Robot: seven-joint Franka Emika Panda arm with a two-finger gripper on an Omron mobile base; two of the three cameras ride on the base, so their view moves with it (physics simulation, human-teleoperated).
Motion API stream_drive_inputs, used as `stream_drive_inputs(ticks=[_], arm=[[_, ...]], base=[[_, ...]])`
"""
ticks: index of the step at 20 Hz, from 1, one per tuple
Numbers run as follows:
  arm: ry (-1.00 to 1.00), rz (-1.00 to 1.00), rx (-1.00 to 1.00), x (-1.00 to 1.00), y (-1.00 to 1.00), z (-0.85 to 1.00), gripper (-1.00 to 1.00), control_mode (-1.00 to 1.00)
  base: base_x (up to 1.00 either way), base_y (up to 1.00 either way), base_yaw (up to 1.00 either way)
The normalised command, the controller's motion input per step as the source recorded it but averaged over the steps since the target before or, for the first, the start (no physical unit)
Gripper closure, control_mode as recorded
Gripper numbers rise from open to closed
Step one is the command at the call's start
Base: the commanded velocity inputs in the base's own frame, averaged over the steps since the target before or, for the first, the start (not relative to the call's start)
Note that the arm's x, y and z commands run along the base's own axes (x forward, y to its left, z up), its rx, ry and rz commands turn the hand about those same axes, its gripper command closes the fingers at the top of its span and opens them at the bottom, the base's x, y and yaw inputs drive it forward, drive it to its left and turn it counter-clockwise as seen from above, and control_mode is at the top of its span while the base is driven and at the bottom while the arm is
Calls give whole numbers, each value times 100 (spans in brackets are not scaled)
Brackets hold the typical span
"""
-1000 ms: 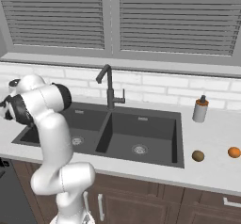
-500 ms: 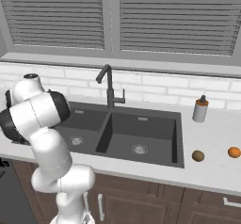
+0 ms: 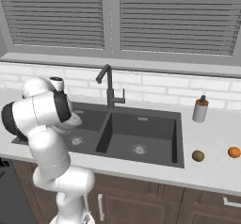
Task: Put the colander in the sink, put the kiwi, banana, tangerine in the colander, and turn on the sink faucet and pour water over the colander.
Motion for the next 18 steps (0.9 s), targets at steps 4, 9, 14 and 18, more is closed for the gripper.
stream_drive_inputs(ticks=[4,9,14,18], arm=[[21,-48,-5,78,-4,-20,100,-100],[18,-43,-14,78,10,-34,100,-100],[27,-47,-25,52,29,-43,100,-100],[28,-52,-17,4,17,-24,100,-100]], base=[[0,0,0],[0,0,0],[0,0,0],[0,0,0]])
